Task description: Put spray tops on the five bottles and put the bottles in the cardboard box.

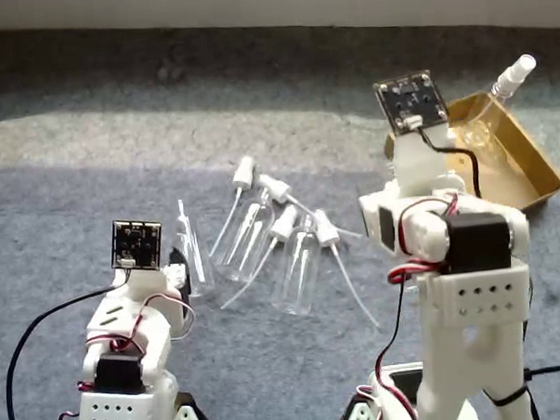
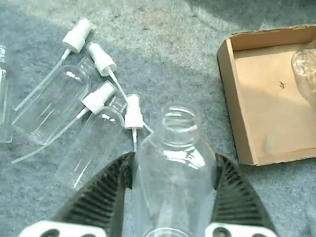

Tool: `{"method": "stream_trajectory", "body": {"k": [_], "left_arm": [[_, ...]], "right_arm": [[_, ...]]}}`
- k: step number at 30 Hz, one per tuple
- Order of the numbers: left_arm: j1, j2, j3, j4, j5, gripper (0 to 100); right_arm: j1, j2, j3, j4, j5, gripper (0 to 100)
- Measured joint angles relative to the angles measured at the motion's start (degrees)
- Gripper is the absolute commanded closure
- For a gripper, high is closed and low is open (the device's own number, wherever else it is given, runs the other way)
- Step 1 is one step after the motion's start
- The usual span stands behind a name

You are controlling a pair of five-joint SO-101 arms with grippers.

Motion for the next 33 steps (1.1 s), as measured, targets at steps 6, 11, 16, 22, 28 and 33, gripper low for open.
{"method": "stream_trajectory", "body": {"k": [6,11,16,22,28,33], "left_arm": [[-3.43,0.00,-8.00,13.36,-6.86,100],[-3.87,-0.09,-14.07,15.47,-10.99,100],[-3.87,-0.44,-17.58,15.56,-14.59,100],[-3.87,2.02,-23.30,15.56,-15.03,100],[-3.96,20.75,-35.78,15.56,-15.03,99],[-4.04,38.15,-47.38,15.56,-15.21,99]], "right_arm": [[0.00,-13.71,15.56,-10.02,-1.23,85.7],[0.18,-21.98,27.16,-15.56,-1.23,85.7],[0.18,-28.22,36.57,-21.19,-1.23,85.7],[0.18,-34.55,44.22,-24.97,-1.32,85.7],[0.18,-37.45,50.11,-29.36,-1.32,85.7],[0.18,-38.24,53.98,-32.79,-1.41,85.6]]}}
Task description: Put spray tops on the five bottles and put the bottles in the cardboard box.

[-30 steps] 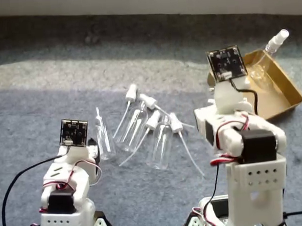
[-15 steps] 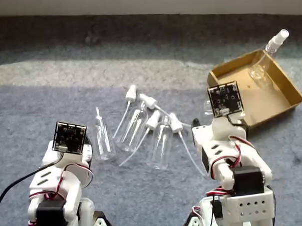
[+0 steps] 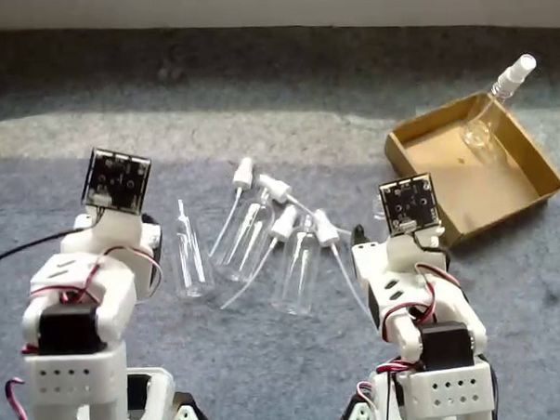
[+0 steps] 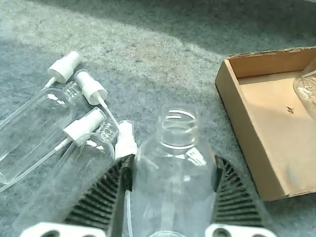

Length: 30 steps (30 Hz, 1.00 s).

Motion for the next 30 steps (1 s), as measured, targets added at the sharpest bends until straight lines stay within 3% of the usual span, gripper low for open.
{"method": "stream_trajectory", "body": {"k": [8,17,24,30], "left_arm": [[0.09,21.01,-13.10,0.00,0.00,99],[5.45,43.78,-26.29,0.00,0.00,99],[5.89,62.24,-39.82,0.26,0.09,82],[5.89,75.60,-52.31,1.93,0.00,77]], "right_arm": [[0.00,-0.09,6.51,-7.30,-6.42,85.6],[0.00,-0.09,11.69,-12.92,-7.47,85.6],[0.00,-0.09,13.89,-15.56,-7.47,85.6],[0.00,-0.09,13.89,-15.82,-7.47,85.6]]}}
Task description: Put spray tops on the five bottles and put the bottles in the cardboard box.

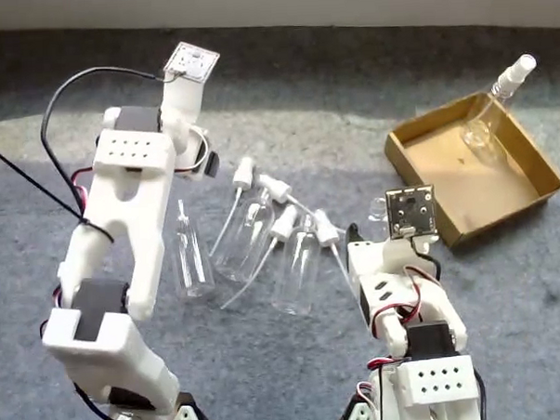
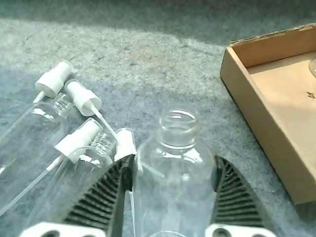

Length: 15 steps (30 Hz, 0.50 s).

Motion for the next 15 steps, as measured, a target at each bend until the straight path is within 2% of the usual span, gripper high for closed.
{"method": "stream_trajectory", "body": {"k": [10,15], "left_arm": [[6.24,20.31,-18.73,0.00,0.00,77],[5.98,30.51,-26.90,0.00,0.00,77]], "right_arm": [[0.00,0.00,0.00,0.00,0.00,85.6],[0.00,0.00,0.00,0.00,0.00,85.6]]}}
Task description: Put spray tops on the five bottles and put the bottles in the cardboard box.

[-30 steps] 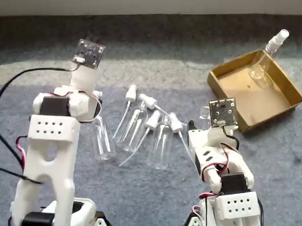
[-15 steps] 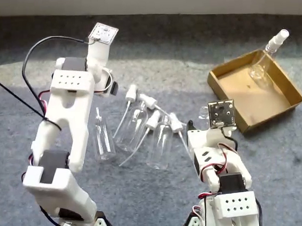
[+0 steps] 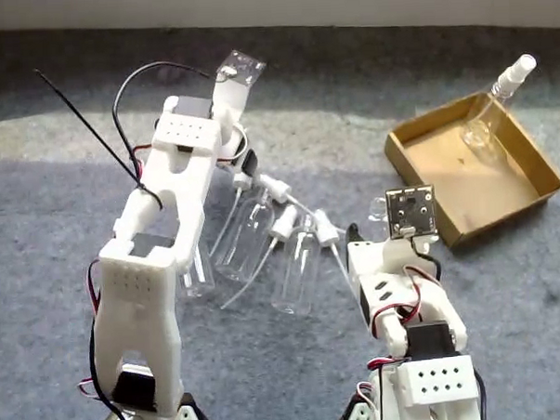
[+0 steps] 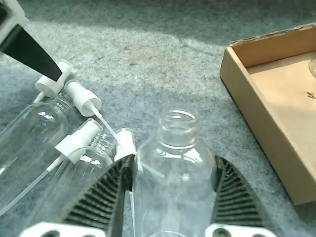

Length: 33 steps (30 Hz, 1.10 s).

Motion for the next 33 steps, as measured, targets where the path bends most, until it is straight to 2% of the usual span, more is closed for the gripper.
{"method": "stream_trajectory", "body": {"k": [6,12,13,29,33], "left_arm": [[0.26,9.85,-8.44,0.00,0.00,79],[0.53,12.75,-12.31,0.09,0.09,99],[0.62,12.75,-12.40,0.18,0.09,100],[1.49,13.45,-14.68,0.09,0.18,99],[0.79,13.01,-18.11,4.40,0.26,99]], "right_arm": [[0.00,0.00,0.00,0.00,0.00,85.6],[0.00,0.00,0.00,0.00,0.00,85.6],[0.00,0.00,0.00,0.00,0.00,85.6],[0.00,0.00,0.00,0.00,0.00,85.6],[0.00,0.00,0.00,0.00,0.00,85.6]]}}
